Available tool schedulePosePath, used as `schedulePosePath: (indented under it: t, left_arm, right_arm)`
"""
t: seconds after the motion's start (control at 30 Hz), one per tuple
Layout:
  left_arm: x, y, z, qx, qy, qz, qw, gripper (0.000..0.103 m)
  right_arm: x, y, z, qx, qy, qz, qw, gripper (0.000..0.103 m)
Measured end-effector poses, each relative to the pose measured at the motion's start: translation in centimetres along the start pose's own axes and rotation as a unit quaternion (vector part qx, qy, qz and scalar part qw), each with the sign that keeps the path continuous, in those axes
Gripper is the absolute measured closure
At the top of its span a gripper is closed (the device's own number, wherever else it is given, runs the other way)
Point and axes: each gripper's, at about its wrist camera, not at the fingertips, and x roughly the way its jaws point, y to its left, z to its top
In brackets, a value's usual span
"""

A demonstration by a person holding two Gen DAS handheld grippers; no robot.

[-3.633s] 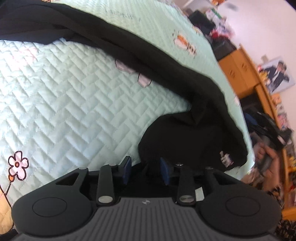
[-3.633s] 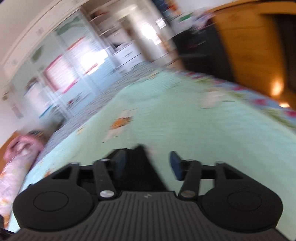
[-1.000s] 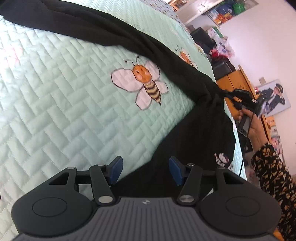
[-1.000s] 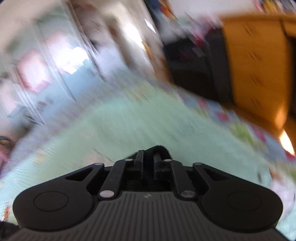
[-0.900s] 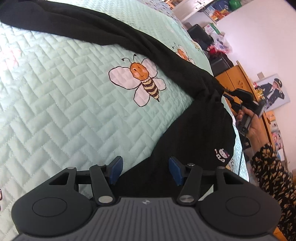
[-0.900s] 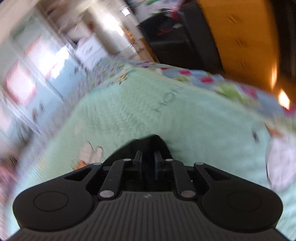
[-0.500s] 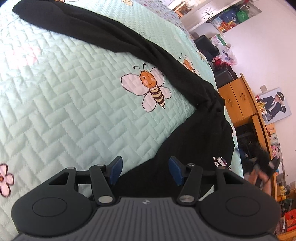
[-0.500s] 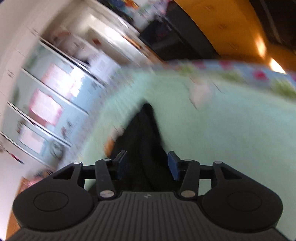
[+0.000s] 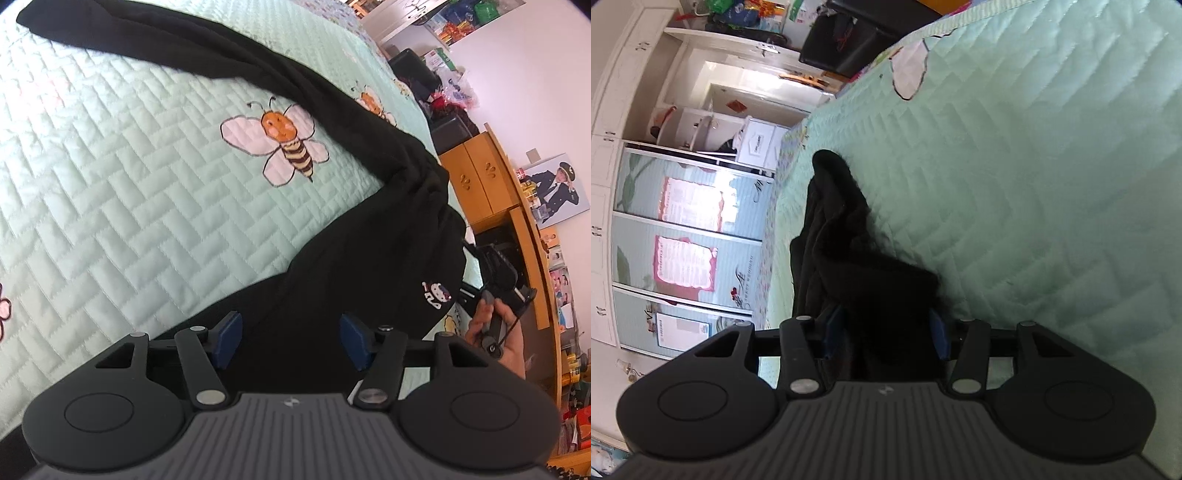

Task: Fold clothes
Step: 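Lower the stretched black sweatshirt flat onto the quilt with both grippers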

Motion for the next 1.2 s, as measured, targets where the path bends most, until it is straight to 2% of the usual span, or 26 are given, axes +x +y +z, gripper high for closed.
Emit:
schedulePosePath:
  t: [0.1, 0.17, 0.23, 0.3, 0.4, 0.43, 0.5, 0.6, 0.7, 0.8, 0.9, 1.0, 1.1, 1.2]
  left_arm:
    - [0.2, -0.4, -0.2, 0.005, 0.005, 0.0, 1.0, 0.042]
    - [0.2, -0.7, -0.3, 0.009, 0.007, 0.0, 0.9999, 0.042]
    - [0.1, -0.8, -0.3, 0.013, 0.01, 0.001, 0.9999, 0.042]
    - [0.0, -0.9, -0.3, 0.016, 0.013, 0.002, 0.9998, 0.042]
    - [-0.6, -0.9, -0.3, 0.024, 0.01, -0.003, 0.9997, 0.041]
    - [-0.7, -0.8, -0.2, 0.025, 0.008, -0.004, 0.9996, 0.041]
    - [-0.6, -0.6, -0.1, 0.022, 0.007, -0.007, 0.9997, 0.041]
    - [-0.5, -0.5, -0.1, 0.017, 0.01, -0.008, 0.9998, 0.041]
    - [-0.5, -0.6, -0.2, 0.024, 0.019, -0.007, 0.9995, 0.041]
    - [-0.6, -0.6, -0.4, 0.04, 0.023, 0.004, 0.9989, 0.041]
    - [-0.8, -0.4, -0.4, 0.042, 0.022, 0.009, 0.9989, 0.041]
    - [-0.6, -0.1, -0.3, 0.032, 0.019, 0.002, 0.9993, 0.041]
    - [-0.2, -0.2, -0.5, 0.033, 0.028, 0.003, 0.9991, 0.041]
    - [0.2, -0.5, -0.9, 0.051, 0.046, 0.009, 0.9976, 0.041]
  right_arm:
    - [0.3, 0.2, 0.0, -0.001, -0.011, 0.002, 1.0, 0.054]
    - [0.3, 0.5, -0.1, -0.02, -0.015, -0.002, 1.0, 0.063]
    - [-0.4, 0.5, 0.1, -0.041, -0.017, -0.005, 0.999, 0.076]
    - [-2.1, 1.0, 0.5, -0.066, -0.033, -0.011, 0.997, 0.081]
    - [-6.1, 3.0, 1.7, -0.145, -0.081, -0.048, 0.985, 0.083]
    - [-7.3, 3.6, 2.3, -0.168, -0.095, -0.062, 0.979, 0.093]
    - [-8.3, 3.5, 3.4, -0.187, -0.097, -0.091, 0.973, 0.094]
    - [-7.5, 2.2, 4.5, -0.188, -0.076, -0.132, 0.97, 0.093]
    - [-6.7, 0.5, 4.7, -0.187, -0.068, -0.151, 0.968, 0.094]
    - [-6.5, 0.4, 3.7, -0.209, -0.079, -0.158, 0.962, 0.094]
    - [-8.1, 1.6, 2.4, -0.264, -0.106, -0.164, 0.945, 0.094]
    - [-8.4, 2.4, 1.5, -0.314, -0.116, -0.201, 0.921, 0.094]
    - [-7.1, 1.2, 1.6, -0.311, -0.095, -0.221, 0.92, 0.094]
    - [-7.3, 0.5, 1.9, -0.288, -0.085, -0.212, 0.93, 0.093]
